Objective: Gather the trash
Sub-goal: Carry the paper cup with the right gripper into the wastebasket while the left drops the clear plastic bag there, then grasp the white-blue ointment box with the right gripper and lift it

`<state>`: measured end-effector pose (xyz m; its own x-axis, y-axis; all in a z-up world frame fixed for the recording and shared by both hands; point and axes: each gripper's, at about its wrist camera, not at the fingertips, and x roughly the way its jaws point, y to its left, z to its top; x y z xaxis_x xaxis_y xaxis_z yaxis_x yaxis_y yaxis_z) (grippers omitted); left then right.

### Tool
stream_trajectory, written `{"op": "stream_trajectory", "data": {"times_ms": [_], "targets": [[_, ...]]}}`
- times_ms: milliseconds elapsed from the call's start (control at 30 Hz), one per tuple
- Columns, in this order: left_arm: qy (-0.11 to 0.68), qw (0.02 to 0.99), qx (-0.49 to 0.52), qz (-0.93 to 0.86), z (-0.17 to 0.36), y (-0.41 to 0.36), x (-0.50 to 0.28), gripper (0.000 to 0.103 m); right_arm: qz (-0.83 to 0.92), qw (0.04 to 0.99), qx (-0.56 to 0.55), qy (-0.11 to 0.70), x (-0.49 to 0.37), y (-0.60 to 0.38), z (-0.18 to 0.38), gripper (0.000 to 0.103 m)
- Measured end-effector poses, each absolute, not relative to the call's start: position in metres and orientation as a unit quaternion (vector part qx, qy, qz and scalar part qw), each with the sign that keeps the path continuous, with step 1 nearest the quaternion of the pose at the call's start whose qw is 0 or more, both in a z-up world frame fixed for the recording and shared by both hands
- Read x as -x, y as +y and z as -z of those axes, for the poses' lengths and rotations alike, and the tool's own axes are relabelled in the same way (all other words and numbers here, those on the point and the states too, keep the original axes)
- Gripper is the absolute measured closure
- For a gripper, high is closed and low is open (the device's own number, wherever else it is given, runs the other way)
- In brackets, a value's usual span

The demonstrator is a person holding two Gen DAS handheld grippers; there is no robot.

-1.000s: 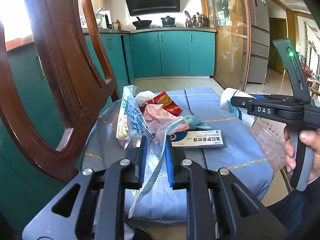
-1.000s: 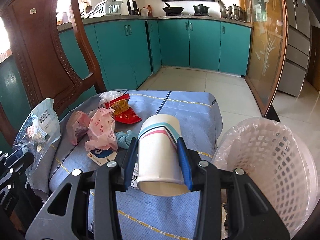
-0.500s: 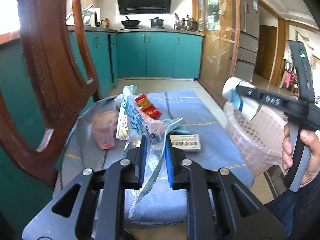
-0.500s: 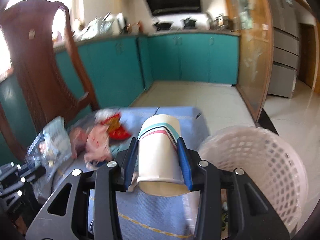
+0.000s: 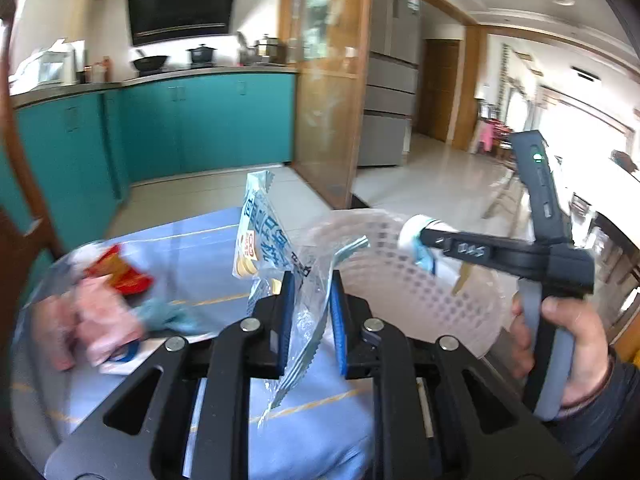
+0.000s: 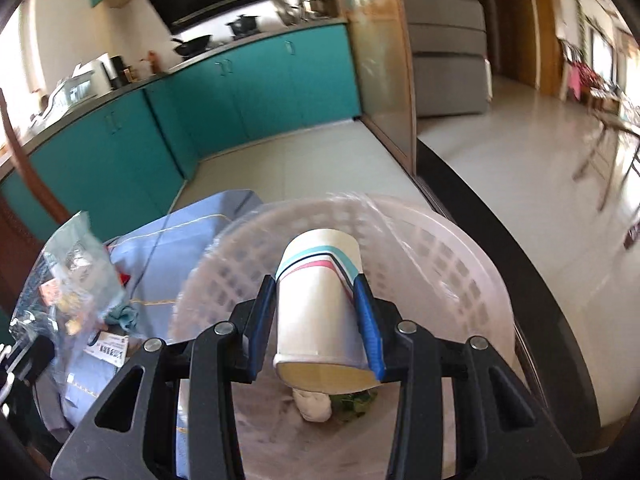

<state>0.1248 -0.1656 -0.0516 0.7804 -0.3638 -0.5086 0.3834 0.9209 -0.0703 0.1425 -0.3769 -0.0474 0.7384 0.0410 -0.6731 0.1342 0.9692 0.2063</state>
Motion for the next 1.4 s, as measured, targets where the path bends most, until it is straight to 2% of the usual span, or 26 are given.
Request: {"op": "stream_trajectory", "data": {"times_ms": [167, 200, 233, 267, 300, 333, 433, 567, 667, 733, 867, 1000, 1233, 1267, 1300, 1400], "targets": [[0.288, 0.921, -0.014, 0.261, 0.062, -0.201, -0.146, 0.085, 0.037, 0.915, -0.167, 0.365, -0.143, -0.396, 0.052, 0.061], [0.292, 0.918, -0.014, 0.267, 0.064, -0.208, -0.15, 0.082, 0.041, 0.914, -0.175, 0.363, -0.143, -0.398, 0.052, 0.055], [0.298, 0.916, -0.016, 0.268, 0.067, -0.212, -0.152, 0.078, 0.053, 0.914, -0.184, 0.357, -0.141, -0.401, 0.051, 0.041], [0.311, 0.912, -0.018, 0.267, 0.072, -0.217, -0.157, 0.074, 0.063, 0.914, -0.193, 0.352, -0.139, -0.405, 0.05, 0.035], [0.316, 0.911, -0.018, 0.265, 0.074, -0.219, -0.158, 0.062, 0.069, 0.914, -0.205, 0.343, -0.136, -0.409, 0.049, 0.029], [0.319, 0.911, -0.017, 0.261, 0.077, -0.218, -0.16, 0.052, 0.074, 0.913, -0.228, 0.33, -0.132, -0.416, 0.046, 0.029], [0.32, 0.917, -0.01, 0.24, 0.081, -0.204, -0.16, 0.04, 0.074, 0.913, -0.261, 0.304, -0.125, -0.424, 0.041, 0.029], [0.31, 0.938, -0.002, 0.153, 0.08, -0.157, -0.15, 0.04, 0.008, 0.942, -0.212, 0.261, -0.12, -0.391, 0.021, 0.029], [0.303, 0.952, -0.001, 0.041, 0.081, -0.104, -0.137, 0.042, -0.115, 0.952, -0.098, 0.266, -0.124, -0.32, 0.014, 0.029], [0.31, 0.951, 0.008, -0.015, 0.081, -0.064, -0.128, 0.049, -0.204, 0.936, -0.044, 0.282, -0.125, -0.274, 0.023, 0.029], [0.333, 0.94, 0.003, -0.067, 0.079, -0.011, -0.112, 0.05, -0.329, 0.88, 0.067, 0.336, -0.138, -0.181, 0.06, 0.029], [0.348, 0.934, 0.01, -0.083, 0.076, 0.016, -0.095, 0.05, -0.355, 0.846, 0.151, 0.367, -0.156, -0.119, 0.088, 0.029], [0.373, 0.924, -0.01, -0.083, 0.076, 0.035, -0.071, 0.048, -0.363, 0.809, 0.196, 0.419, -0.181, -0.083, 0.123, 0.03], [0.372, 0.924, -0.012, -0.085, 0.074, 0.036, -0.071, 0.047, -0.367, 0.806, 0.195, 0.422, -0.179, -0.084, 0.126, 0.032], [0.371, 0.925, -0.011, -0.086, 0.072, 0.037, -0.07, 0.046, -0.37, 0.804, 0.194, 0.424, -0.177, -0.085, 0.127, 0.04], [0.371, 0.925, -0.007, -0.086, 0.073, 0.039, -0.073, 0.044, -0.402, 0.787, 0.183, 0.432, -0.166, -0.092, 0.123, 0.047]]}}
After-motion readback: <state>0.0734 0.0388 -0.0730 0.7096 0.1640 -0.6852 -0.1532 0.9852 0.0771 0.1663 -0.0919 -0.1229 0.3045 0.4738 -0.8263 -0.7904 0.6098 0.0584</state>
